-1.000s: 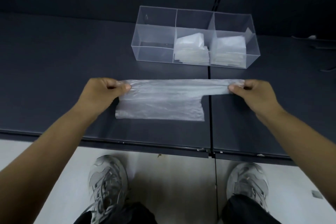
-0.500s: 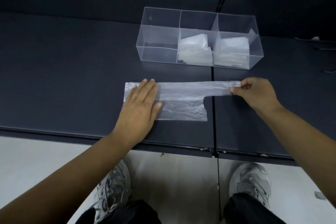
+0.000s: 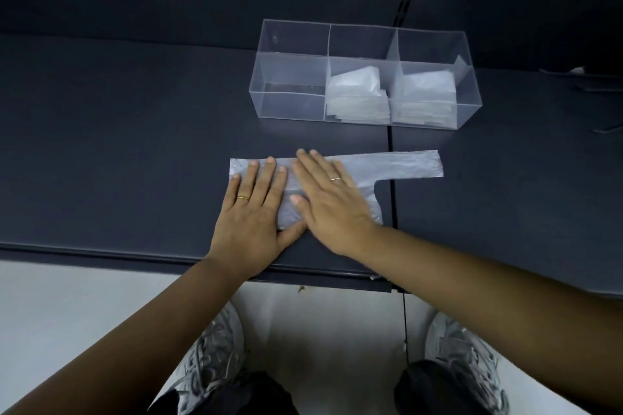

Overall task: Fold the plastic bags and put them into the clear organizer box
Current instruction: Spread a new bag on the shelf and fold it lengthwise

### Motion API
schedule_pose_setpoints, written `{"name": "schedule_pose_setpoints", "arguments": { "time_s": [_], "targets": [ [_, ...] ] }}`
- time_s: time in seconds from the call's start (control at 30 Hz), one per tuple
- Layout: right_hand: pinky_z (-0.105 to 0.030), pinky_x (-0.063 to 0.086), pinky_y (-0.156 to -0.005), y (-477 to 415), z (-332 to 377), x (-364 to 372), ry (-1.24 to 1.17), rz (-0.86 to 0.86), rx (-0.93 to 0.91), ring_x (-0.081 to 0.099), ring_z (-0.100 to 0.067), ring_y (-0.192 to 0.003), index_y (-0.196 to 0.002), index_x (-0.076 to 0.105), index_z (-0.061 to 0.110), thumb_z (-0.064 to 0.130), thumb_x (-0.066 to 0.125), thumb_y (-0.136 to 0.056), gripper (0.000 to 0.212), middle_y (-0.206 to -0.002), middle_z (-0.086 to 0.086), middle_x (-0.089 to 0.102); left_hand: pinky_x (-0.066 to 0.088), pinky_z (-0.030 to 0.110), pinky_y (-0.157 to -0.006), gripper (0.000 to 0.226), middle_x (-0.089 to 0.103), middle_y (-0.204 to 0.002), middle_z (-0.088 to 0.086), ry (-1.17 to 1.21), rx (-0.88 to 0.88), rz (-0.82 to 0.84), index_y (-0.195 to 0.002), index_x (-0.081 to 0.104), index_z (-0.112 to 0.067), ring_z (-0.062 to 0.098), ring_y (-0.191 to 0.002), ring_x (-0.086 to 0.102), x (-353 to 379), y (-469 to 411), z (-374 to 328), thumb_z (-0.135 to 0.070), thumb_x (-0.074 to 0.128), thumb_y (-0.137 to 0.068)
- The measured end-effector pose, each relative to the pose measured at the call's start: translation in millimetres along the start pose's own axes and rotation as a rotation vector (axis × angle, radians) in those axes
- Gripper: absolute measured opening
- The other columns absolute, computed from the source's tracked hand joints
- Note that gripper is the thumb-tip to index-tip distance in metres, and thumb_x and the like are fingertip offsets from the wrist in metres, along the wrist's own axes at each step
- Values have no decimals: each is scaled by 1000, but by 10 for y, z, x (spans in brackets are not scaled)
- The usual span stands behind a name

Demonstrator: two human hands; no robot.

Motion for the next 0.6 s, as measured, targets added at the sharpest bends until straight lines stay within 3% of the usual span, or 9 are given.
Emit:
{"name": "schedule_pose_setpoints", "arguments": {
  "time_s": [0.23, 0.37, 0.47, 0.53, 0.6],
  "targets": [
    [-36, -10, -118, 334, -900, -135, 176, -11, 178, -6, -16, -148, -153, 3, 19, 50, 9, -98, 64, -162, -1, -2, 7, 47, -120, 113, 13, -159, 15, -4, -74, -2, -152, 15, -4, 29, -148, 9, -26, 48, 196, -86, 14, -75],
    [-37, -13, -117, 415, -1012, -228, 133, -46, 250, -8, -17, -148, -153, 2, 19, 47, 20, -98, 64, -162, -1, -4, 0, 47, -120, 124, 2, -161, 14, -31, -159, 44, -152, 5, -4, 25, -149, -1, -79, 159, 411, -92, 3, -65],
    [-38, 8, -116, 551, -929, -359, -36, -206, 198, 18, -24, -144, -147, 32, 15, 38, 50, -96, 59, -155, -6, 26, -5, 47, -119, 122, 0, -161, 13, 33, -141, -5, -152, 5, -4, 24, -148, -7, -163, 188, 386, -91, -2, -67],
    [-37, 30, -99, 695, -835, -422, -141, -244, 67, 44, -25, -120, -122, 58, 18, 36, 66, -85, 41, -127, -4, 50, -5, 44, -120, 110, 4, -160, 9, 115, 7, -44, -152, 10, -5, 22, -148, -5, -202, 208, 241, -86, 7, -77],
    [-36, 38, -79, 812, -759, -388, -120, -204, -30, 53, -25, -94, -99, 67, 17, 29, 79, -75, 29, -102, -2, 57, -5, 36, -119, 96, 5, -160, 3, 191, 175, -37, -153, 11, -12, 15, -148, -6, -187, 219, 49, -79, 17, -85]
  ]
}}
Point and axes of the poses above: each hand's wrist, its own y-axis away from the middle knuckle, its own x-axis out of the palm, z = x × y, the point moved 1 cm from there along -y, towards the middle knuckle
